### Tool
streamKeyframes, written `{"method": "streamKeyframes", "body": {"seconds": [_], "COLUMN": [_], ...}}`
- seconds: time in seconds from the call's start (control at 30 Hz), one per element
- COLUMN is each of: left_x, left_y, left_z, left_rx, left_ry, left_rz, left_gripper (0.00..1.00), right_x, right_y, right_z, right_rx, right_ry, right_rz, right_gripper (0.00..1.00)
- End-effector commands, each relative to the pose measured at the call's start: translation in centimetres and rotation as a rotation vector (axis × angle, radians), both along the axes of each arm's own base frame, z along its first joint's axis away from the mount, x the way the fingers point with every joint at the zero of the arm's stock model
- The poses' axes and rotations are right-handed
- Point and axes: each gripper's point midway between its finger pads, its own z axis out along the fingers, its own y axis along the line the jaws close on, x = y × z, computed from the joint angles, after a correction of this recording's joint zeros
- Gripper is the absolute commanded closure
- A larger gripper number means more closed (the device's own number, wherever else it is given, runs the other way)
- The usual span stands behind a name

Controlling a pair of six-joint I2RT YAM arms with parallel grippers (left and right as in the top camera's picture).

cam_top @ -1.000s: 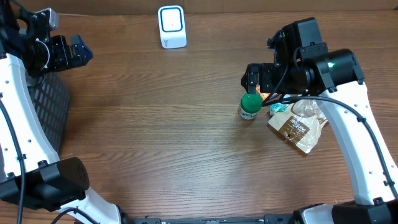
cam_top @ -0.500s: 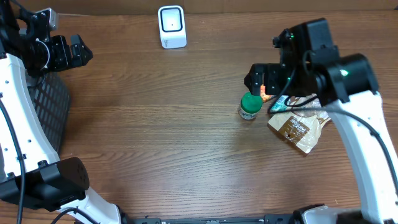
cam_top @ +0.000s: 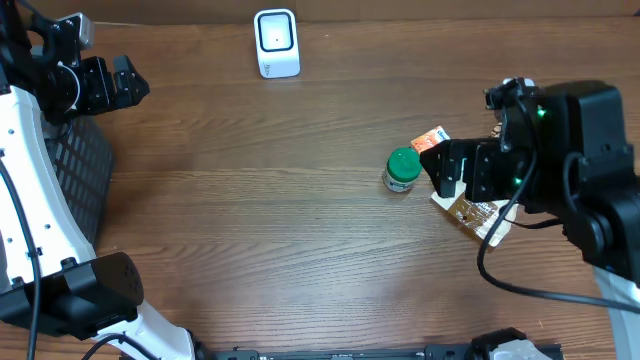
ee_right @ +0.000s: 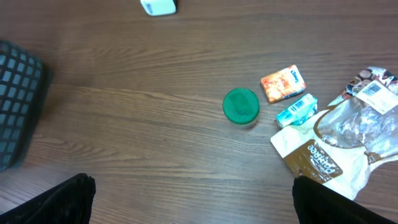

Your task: Scan the item barcode

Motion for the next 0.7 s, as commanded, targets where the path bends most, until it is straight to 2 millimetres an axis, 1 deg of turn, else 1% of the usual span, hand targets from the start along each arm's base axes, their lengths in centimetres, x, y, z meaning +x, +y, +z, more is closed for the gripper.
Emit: {"method": "streamKeyframes", "body": {"seconds": [0.0, 0.5, 0.6, 0.67], "left_x": [-0.25, -0.25, -0.25, -0.25], "left_y": [0.04, 0.04, 0.04, 0.03], "left_z": [1.3, 1.3, 1.3, 1.3], "left_rx": [0.021, 0.021, 0.021, 0.021], "left_ry": [-0.039, -0.039, -0.039, -0.039], "left_rz": [-0.013, -0.013, -0.013, -0.013], "left_gripper": [0.0, 0.0, 0.01, 0.01], "right_x": [0.0, 0.73, 0.01, -0.02], "right_y": [0.22, 0.41, 0.2, -0.39], "right_z": [0.93, 0.01, 0.36, 0.8], "right_rx": [0.007, -0.002, 0.003, -0.006], "right_ry": [-0.028, 0.005, -0.017, -0.081], "right_rz": [0.013, 0.013, 0.013, -0.009], "right_gripper": [0.0, 0.0, 0.0, 0.0]}}
